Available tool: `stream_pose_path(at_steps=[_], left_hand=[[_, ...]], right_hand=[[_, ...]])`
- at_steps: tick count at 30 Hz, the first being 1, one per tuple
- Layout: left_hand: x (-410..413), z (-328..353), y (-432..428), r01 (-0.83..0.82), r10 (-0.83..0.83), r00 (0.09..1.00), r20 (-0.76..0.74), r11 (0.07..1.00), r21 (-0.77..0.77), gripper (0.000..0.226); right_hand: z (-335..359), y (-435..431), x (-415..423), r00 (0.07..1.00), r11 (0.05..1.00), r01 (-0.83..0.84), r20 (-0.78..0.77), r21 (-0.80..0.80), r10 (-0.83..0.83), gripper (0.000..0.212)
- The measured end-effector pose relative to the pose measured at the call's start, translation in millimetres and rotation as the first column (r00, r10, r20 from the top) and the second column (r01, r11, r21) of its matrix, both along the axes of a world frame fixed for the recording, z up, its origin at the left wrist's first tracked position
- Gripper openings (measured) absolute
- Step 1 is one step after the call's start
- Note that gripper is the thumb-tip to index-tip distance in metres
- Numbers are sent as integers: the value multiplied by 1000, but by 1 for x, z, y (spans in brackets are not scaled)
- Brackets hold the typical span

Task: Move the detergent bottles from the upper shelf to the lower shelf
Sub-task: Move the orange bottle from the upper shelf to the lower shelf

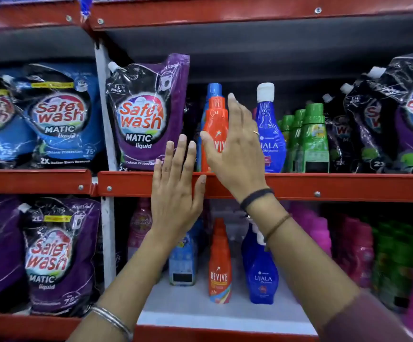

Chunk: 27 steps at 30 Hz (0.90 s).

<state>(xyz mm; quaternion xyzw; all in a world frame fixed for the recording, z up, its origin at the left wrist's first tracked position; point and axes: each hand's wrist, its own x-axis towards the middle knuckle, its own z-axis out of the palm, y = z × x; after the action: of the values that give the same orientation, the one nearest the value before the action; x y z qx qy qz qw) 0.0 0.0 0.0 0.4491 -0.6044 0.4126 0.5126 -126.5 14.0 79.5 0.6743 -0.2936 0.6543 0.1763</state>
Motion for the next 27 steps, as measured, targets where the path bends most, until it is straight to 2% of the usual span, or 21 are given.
stream_pose_path(at_steps=[3, 5, 7, 9, 11, 13, 21, 27], left_hand=[[10, 0, -7, -30, 30, 999, -12, 999, 36, 60], [16, -3, -15, -64, 63, 998, 8, 996, 67, 60], [20, -6, -20, -118, 116, 993, 34, 990, 73, 60], [23, -9, -25, -164, 161, 986, 53, 985, 53, 59], [24, -9, -28, -179, 177, 983, 57, 983, 42, 58], [24, -9, -28, -175, 173, 983, 60, 984, 30, 59], [24, -10, -29, -176, 175, 982, 64, 984, 19, 59], [22, -11, -28, -196, 195, 979, 63, 980, 17, 59]], right_hand=[[6, -6, 16, 986, 969, 168, -47, 180, -162, 89], [9, -9, 23, 964, 924, 265, -69, 275, -256, 93], [11, -12, 29, 933, 887, 360, -81, 289, -352, 88], [13, -15, 31, 916, 873, 396, -56, 285, -397, 76], [15, -17, 30, 921, 876, 379, -28, 299, -389, 65], [15, -17, 27, 938, 897, 326, 15, 297, -346, 62], [15, 10, 3, 956, 984, 127, 249, 125, -155, 68], [-9, 39, -22, 969, 981, 67, 222, 181, -107, 64]])
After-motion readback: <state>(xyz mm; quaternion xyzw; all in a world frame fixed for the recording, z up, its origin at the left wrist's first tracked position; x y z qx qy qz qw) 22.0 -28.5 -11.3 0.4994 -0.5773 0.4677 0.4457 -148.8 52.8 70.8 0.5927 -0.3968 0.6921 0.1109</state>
